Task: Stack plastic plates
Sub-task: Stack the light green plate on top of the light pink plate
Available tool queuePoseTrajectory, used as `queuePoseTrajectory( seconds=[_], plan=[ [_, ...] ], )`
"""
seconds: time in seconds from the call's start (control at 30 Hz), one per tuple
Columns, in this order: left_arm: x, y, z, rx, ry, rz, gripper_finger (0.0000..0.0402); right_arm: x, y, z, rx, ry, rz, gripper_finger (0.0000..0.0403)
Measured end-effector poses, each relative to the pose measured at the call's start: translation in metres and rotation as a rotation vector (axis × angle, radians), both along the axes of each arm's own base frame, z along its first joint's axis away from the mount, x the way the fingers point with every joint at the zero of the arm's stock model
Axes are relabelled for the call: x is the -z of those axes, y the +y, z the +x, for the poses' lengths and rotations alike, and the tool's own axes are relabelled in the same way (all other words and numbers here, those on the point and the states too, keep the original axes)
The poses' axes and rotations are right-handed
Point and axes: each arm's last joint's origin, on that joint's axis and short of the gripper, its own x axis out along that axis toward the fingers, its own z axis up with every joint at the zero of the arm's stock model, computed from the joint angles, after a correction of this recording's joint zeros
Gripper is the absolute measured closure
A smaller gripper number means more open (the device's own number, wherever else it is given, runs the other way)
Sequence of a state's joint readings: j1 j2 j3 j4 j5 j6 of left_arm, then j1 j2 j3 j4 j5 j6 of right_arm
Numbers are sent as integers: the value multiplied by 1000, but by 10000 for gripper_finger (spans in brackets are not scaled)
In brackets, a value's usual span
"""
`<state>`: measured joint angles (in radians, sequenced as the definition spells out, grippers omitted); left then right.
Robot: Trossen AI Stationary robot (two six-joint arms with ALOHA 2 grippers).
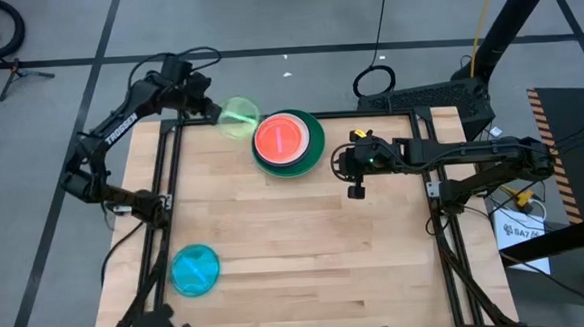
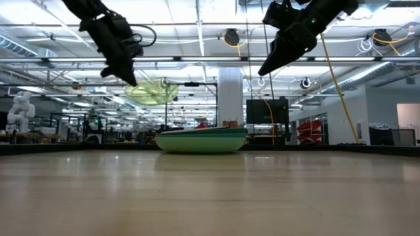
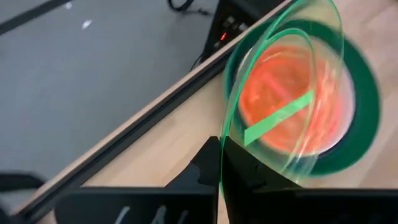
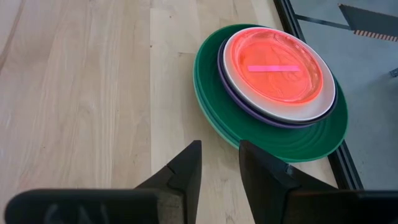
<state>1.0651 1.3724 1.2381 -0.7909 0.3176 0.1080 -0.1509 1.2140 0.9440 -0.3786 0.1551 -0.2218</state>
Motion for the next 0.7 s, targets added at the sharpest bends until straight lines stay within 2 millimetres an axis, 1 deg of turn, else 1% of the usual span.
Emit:
queuePoseTrajectory(
  seconds=[0.23,0.37,0.53,0.7],
  plan=[
    [-8,-19,43,97,-95,55,396,0,0,0,0,0,0,303],
    [-10,-30,60,116,-94,97,396,0,0,0,0,0,0,303],
    [-2,-38,78,144,-71,93,396,0,0,0,0,0,0,303],
    [12,-36,97,160,-50,82,396,0,0,0,0,0,0,303]
  ],
)
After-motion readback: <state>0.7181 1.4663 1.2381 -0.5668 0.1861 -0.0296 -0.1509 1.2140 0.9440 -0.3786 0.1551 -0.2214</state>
